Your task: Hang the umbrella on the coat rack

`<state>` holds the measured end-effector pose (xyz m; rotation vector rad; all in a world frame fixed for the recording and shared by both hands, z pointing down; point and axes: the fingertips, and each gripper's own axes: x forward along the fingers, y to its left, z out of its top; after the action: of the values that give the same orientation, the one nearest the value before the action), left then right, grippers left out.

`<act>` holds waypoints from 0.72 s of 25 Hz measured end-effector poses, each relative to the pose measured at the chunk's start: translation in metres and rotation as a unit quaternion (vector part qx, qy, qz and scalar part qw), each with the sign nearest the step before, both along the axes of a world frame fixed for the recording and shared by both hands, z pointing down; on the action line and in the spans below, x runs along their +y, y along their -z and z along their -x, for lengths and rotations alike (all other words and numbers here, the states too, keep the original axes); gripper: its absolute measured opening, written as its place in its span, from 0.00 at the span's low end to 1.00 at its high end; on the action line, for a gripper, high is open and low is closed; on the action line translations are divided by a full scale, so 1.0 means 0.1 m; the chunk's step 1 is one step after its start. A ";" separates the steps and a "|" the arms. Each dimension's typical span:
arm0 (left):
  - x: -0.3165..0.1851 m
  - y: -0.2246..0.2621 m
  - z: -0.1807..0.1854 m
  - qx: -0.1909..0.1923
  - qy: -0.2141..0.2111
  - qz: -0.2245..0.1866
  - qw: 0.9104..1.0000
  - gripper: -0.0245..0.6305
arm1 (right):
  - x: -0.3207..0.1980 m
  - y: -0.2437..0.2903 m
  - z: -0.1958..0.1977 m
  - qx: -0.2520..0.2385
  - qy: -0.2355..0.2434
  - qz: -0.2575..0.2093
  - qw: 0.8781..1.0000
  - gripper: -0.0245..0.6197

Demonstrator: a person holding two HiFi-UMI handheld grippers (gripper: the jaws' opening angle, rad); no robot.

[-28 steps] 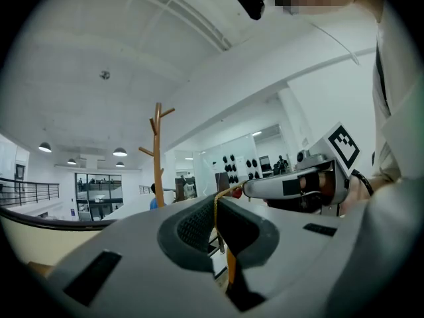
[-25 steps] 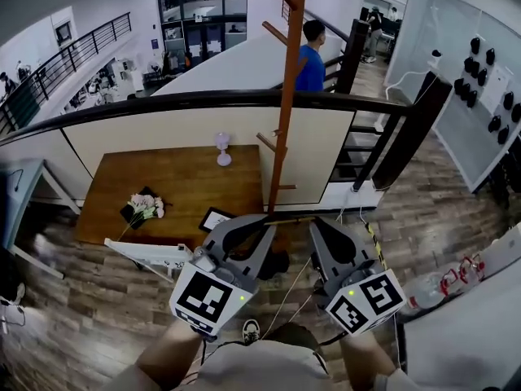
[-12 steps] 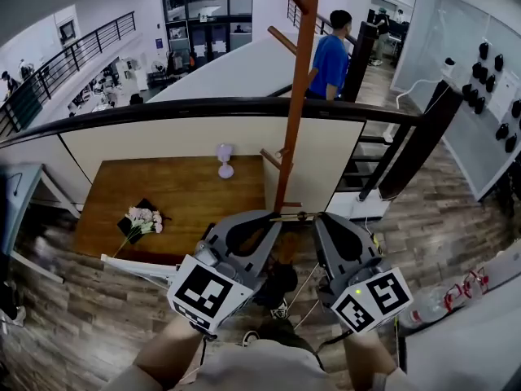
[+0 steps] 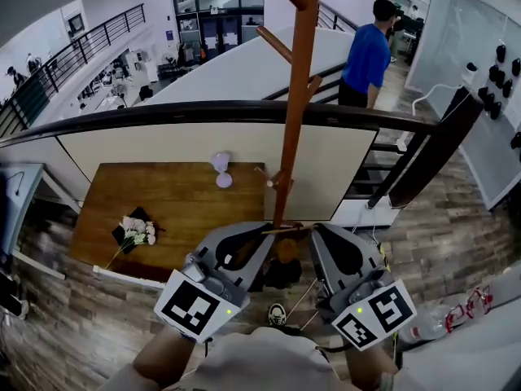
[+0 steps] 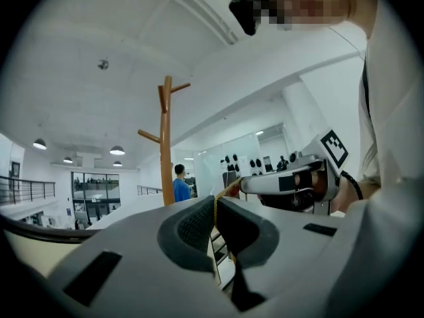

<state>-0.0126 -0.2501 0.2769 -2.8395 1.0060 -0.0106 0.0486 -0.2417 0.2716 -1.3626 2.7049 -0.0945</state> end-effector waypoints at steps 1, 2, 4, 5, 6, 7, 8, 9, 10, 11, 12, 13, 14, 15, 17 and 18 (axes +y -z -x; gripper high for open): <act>-0.09 -0.02 -0.01 0.001 0.006 0.008 1.000 0.04 | -0.08 -0.01 -0.01 0.002 0.008 0.001 1.000 0.05; -0.19 -0.04 -0.02 -0.001 0.014 0.011 1.000 0.04 | -0.17 -0.02 -0.02 0.003 0.017 0.001 1.000 0.05; -0.36 -0.07 -0.04 -0.005 0.031 0.011 0.999 0.04 | -0.34 -0.05 -0.04 0.004 0.033 0.002 0.999 0.05; -0.42 -0.07 -0.05 -0.004 0.037 0.013 0.999 0.04 | -0.42 -0.06 -0.05 0.003 0.040 0.003 0.999 0.05; -0.48 -0.08 -0.07 -0.004 0.043 0.015 0.999 0.04 | -0.49 -0.07 -0.07 0.002 0.047 0.005 0.999 0.05; -0.53 -0.09 -0.08 -0.005 0.048 0.018 0.999 0.04 | -0.56 -0.08 -0.08 0.002 0.053 0.005 0.999 0.05; -0.57 -0.10 -0.09 -0.006 0.055 0.020 0.998 0.04 | -0.62 -0.09 -0.10 0.003 0.061 0.006 0.998 0.05; -0.62 -0.11 -0.10 -0.005 0.062 0.023 0.998 0.04 | -0.67 -0.11 -0.11 0.004 0.068 0.007 0.998 0.05; -0.66 -0.12 -0.10 -0.003 0.069 0.026 0.997 0.04 | -0.71 -0.12 -0.11 0.005 0.076 0.007 0.997 0.05; -0.70 -0.13 -0.10 -0.001 0.076 0.031 0.997 0.05 | -0.76 -0.13 -0.12 0.006 0.082 0.006 0.997 0.05; -0.75 -0.14 -0.10 0.001 0.081 0.035 0.996 0.04 | -0.80 -0.15 -0.12 0.007 0.087 0.006 0.996 0.05; -0.79 -0.16 -0.10 0.003 0.085 0.039 0.996 0.04 | -0.84 -0.16 -0.13 0.007 0.090 0.007 0.996 0.05; -0.82 -0.18 -0.10 0.005 0.088 0.041 0.995 0.04 | -0.87 -0.18 -0.13 0.005 0.092 0.009 0.996 0.05; -0.84 -0.19 -0.10 0.006 0.089 0.044 0.995 0.04 | -0.89 -0.21 -0.12 0.004 0.093 0.010 0.996 0.05; -0.88 -0.24 -0.09 0.003 0.090 0.051 0.995 0.05 | -0.92 -0.24 -0.11 0.003 0.093 0.013 0.996 0.05; -0.89 -0.26 -0.08 -0.001 0.090 0.053 0.995 0.04 | -0.94 -0.25 -0.11 0.004 0.093 0.015 0.996 0.05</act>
<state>-0.0045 -0.3395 0.3027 -2.8302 1.2938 -0.0876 0.0594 -0.3358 0.2963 -1.1173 2.8410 -0.1452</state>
